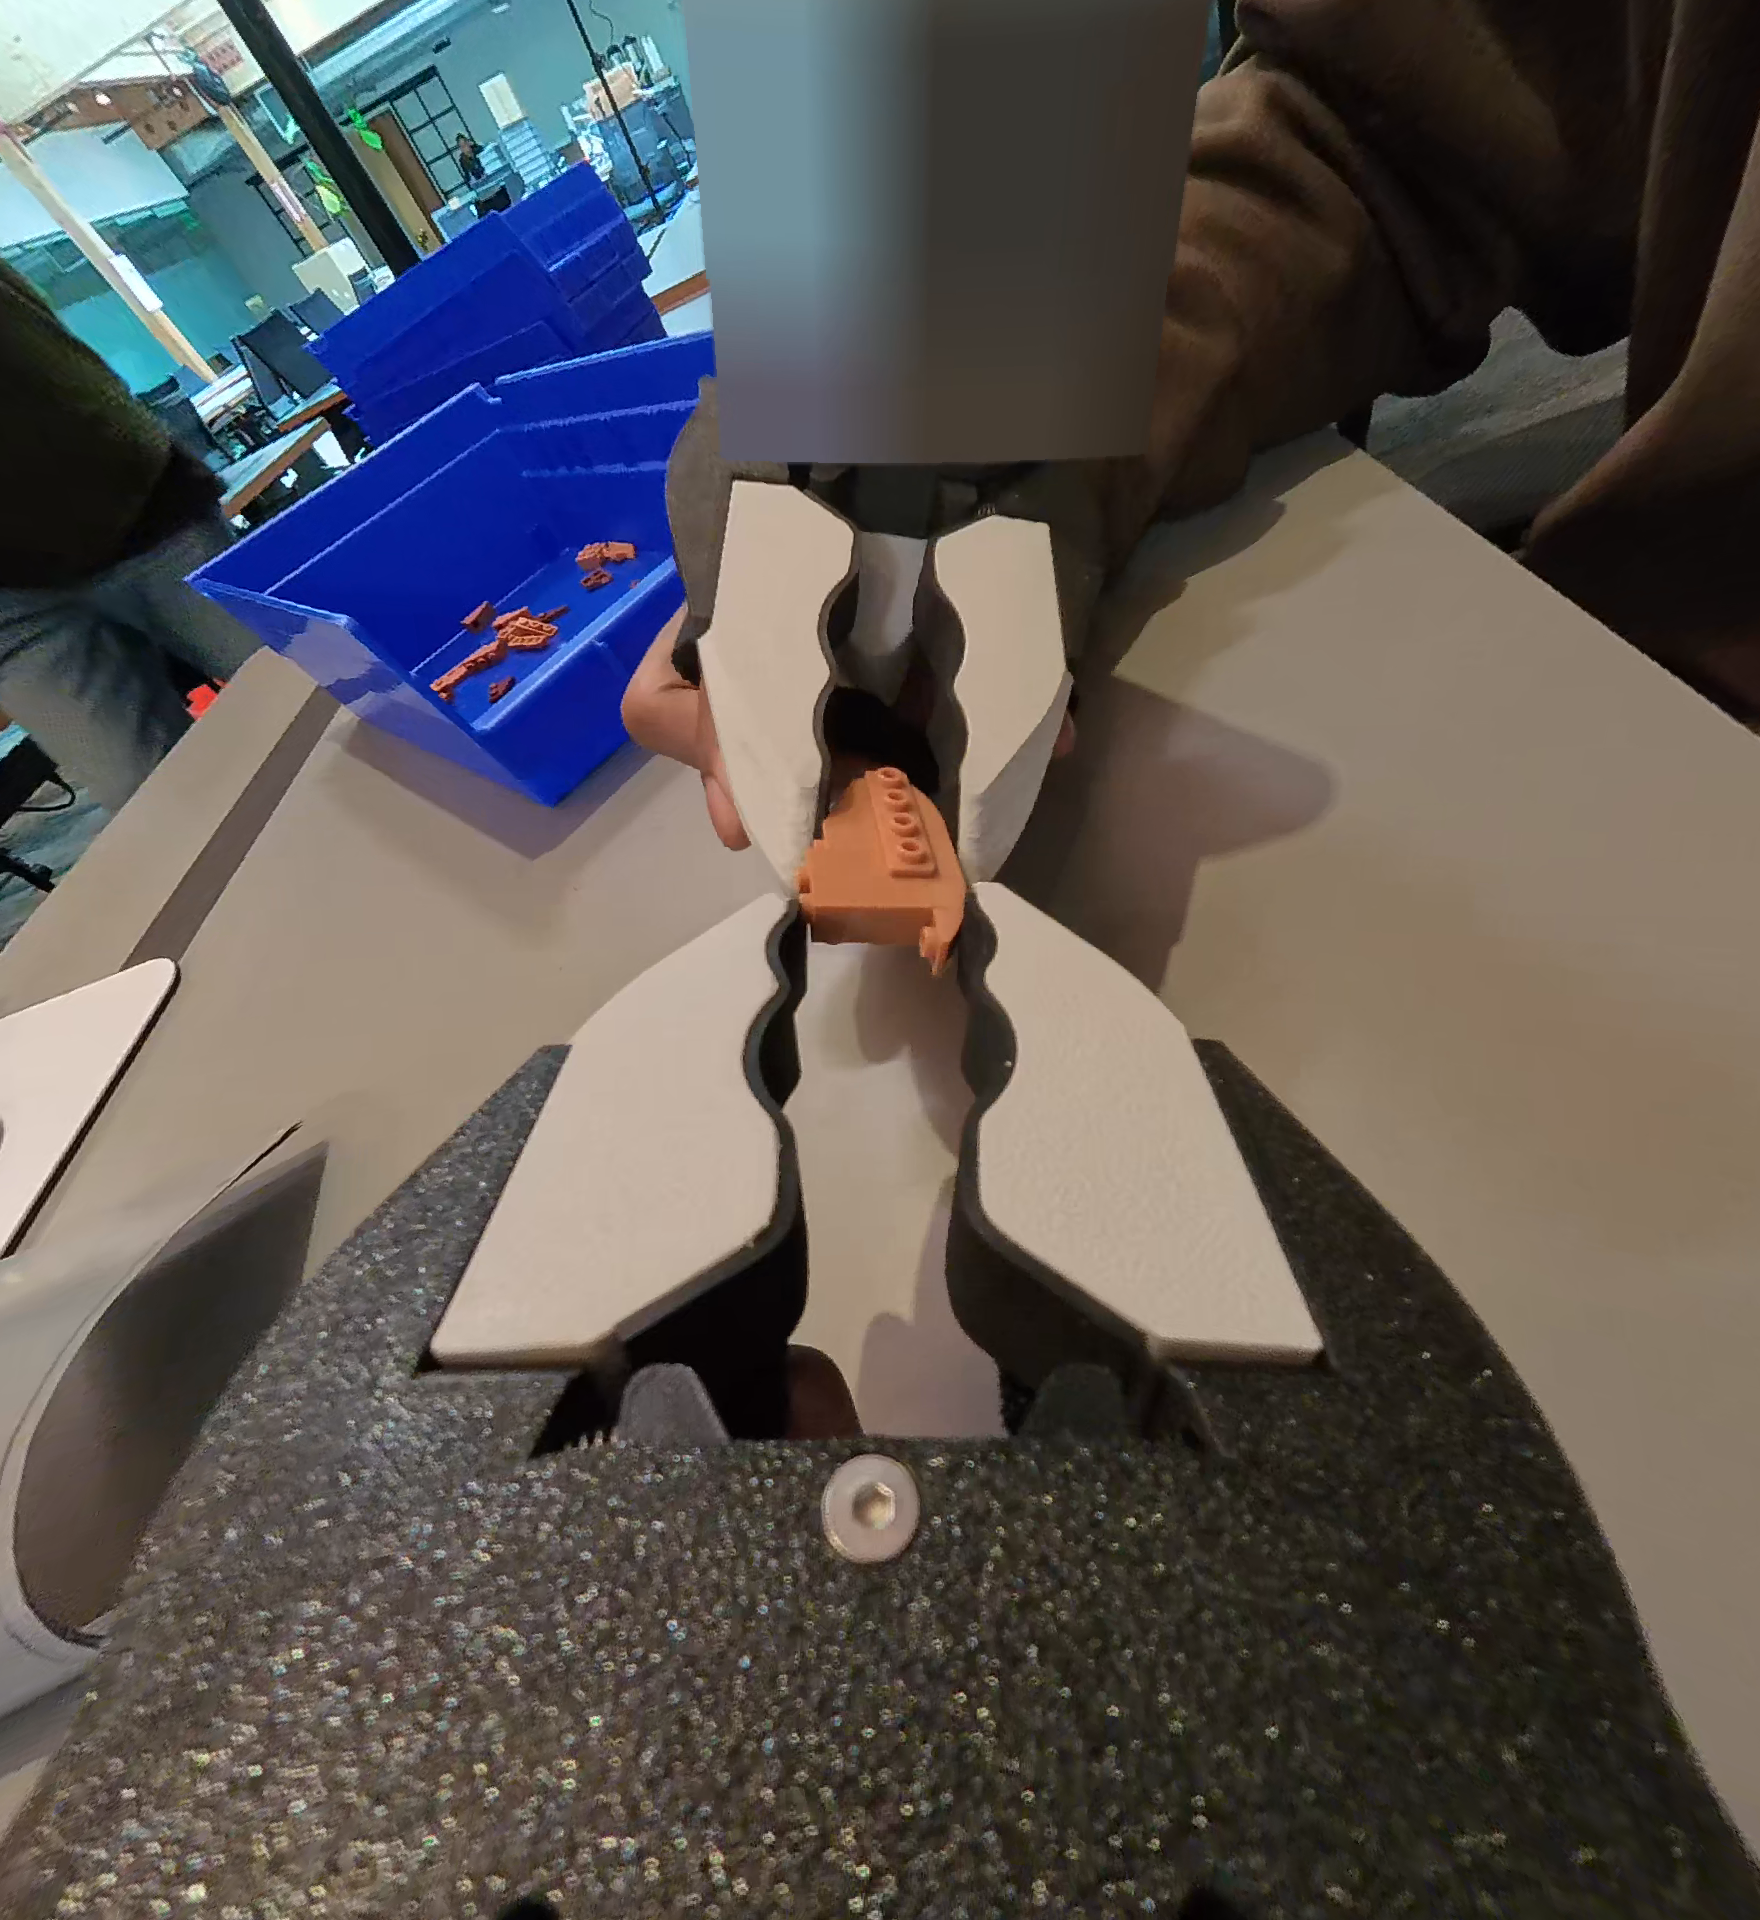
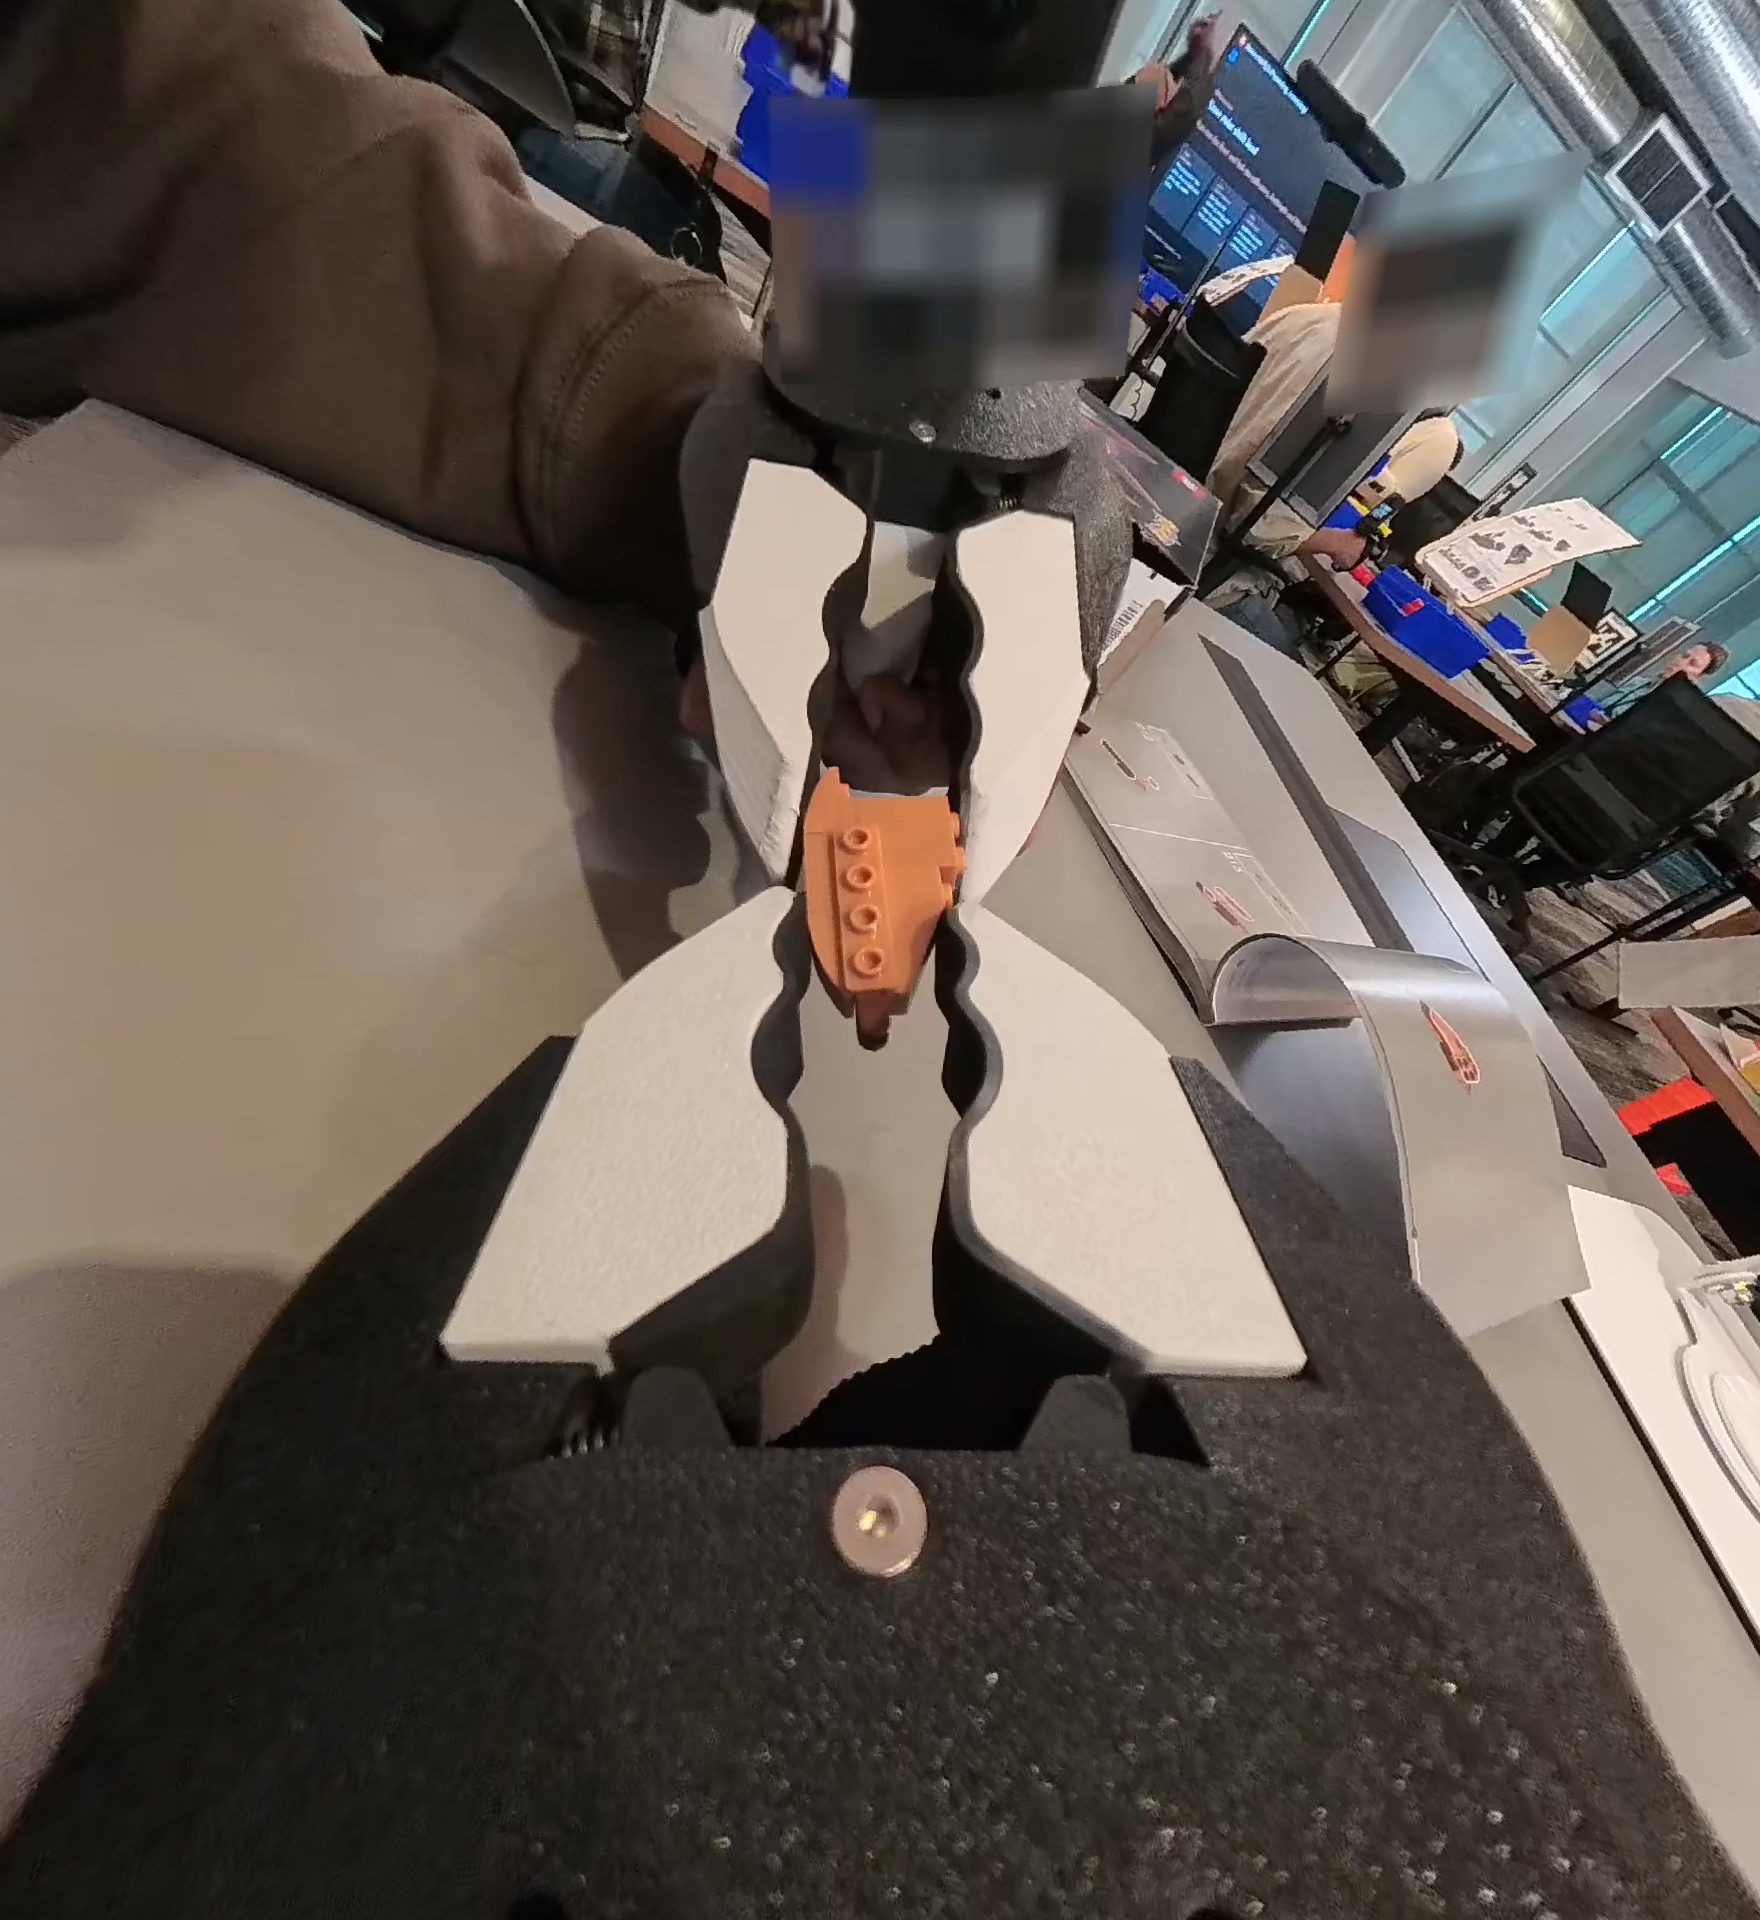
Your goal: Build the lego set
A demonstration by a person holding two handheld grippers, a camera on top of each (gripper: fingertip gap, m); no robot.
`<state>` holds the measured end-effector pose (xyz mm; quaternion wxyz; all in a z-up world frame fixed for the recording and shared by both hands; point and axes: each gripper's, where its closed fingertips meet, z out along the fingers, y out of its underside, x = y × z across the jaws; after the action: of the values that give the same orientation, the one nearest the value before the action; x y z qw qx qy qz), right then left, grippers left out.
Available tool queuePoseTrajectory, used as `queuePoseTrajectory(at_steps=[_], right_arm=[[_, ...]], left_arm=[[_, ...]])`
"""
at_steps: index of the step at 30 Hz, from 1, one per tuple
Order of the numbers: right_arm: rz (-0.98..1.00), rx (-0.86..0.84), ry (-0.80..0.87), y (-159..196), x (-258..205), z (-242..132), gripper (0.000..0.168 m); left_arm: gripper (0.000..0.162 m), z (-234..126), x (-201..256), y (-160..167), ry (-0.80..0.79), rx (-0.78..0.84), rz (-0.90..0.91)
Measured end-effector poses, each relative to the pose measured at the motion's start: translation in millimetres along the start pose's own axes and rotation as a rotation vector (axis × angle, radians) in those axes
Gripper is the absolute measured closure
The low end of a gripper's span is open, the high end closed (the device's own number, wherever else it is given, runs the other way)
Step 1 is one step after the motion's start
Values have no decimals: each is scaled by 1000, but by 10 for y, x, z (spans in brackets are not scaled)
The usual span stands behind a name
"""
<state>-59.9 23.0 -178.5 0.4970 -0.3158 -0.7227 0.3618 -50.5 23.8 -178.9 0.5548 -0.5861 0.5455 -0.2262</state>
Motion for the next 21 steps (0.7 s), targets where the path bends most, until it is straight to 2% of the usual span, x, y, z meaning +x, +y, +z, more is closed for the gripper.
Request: queuePoseTrajectory(at_steps=[7,12,17,21], right_arm=[[-15,-15,-9,12,-15,-3,145],[-1,-5,29,25,54,6,145],[-73,-32,73,81,80,-25,141],[-94,-13,95,40,113,-57,145]], left_arm=[[134,13,16,10,12,7,-10],[133,8,-59,29,-34,-2,7],[133,-43,-96,20,-48,11,-1],[133,-40,-91,33,-42,3,-5]])
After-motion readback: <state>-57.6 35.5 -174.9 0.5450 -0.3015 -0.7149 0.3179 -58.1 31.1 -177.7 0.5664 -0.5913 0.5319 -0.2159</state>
